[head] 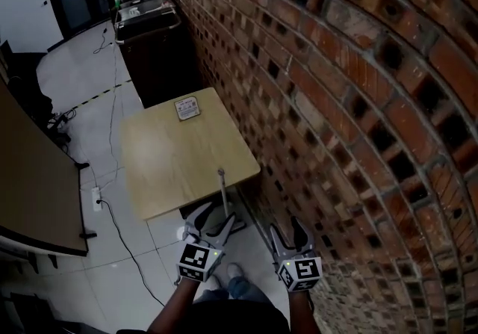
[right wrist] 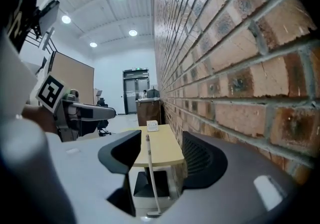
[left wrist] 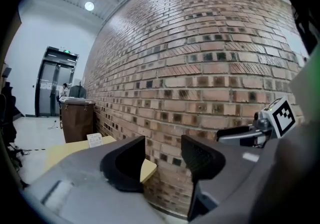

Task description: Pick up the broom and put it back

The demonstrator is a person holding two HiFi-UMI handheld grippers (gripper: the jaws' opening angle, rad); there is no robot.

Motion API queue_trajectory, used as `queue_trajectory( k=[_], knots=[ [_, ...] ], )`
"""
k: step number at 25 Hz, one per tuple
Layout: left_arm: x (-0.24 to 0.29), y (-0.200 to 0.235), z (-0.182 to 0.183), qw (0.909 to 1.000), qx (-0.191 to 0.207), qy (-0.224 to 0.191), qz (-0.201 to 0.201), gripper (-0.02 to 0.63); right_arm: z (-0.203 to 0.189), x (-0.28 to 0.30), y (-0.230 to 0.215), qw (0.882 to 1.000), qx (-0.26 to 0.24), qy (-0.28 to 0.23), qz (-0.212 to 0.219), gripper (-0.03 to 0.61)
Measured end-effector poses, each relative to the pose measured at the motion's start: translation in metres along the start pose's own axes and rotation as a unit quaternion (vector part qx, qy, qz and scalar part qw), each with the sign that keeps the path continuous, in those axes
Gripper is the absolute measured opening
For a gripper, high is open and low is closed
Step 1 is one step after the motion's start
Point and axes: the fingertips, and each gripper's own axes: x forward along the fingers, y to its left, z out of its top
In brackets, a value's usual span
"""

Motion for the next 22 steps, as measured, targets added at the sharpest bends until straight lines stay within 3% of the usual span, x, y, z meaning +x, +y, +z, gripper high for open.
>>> queue_trajectory(
  k=[9, 22],
  knots=[
    [0.033, -0.009, -0.048, 0.9984, -0.002, 0.049, -0.027, 0.222, -0.054, 0.003, -0.018, 0.999, -0.001, 0.05, -0.006, 0.256],
    [0.039, 0.043, -0.107, 0.9933, -0.046, 0.105, 0.013, 0.222, -0.154, 0.078, 0.004, 0.991, -0.002, 0.122, 0.058, 0.255]
  ],
)
